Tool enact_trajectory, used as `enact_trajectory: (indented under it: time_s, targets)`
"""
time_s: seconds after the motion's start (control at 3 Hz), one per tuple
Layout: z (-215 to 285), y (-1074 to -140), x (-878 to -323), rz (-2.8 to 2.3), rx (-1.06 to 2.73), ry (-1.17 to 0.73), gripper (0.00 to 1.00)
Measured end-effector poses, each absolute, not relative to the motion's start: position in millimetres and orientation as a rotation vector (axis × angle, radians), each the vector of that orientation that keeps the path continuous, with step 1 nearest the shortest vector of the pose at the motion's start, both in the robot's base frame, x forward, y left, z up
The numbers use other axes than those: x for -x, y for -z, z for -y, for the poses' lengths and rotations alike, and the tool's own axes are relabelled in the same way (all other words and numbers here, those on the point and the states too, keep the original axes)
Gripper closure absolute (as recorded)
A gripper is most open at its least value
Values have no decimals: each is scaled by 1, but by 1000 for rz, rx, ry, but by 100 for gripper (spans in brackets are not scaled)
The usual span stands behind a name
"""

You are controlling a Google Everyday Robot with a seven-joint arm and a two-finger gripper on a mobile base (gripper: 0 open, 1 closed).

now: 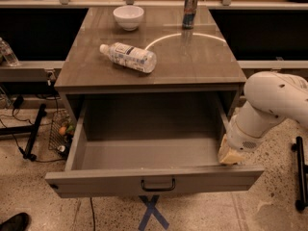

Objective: Open top drawer

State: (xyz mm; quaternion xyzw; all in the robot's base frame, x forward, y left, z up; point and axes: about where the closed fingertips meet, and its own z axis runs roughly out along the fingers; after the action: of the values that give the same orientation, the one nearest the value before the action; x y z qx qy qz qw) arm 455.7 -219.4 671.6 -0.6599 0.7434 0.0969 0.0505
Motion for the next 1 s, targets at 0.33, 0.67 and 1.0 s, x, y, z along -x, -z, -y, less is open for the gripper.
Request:
enact_trajectory:
  time_s: [0.33, 0.67, 1.0]
  targets:
    - [217, -674, -458, -2251, 2012, -293, 100]
    - [213, -677, -457, -2235, 2011, -309, 100]
    - [208, -678, -448, -2234, 2018, -351, 100]
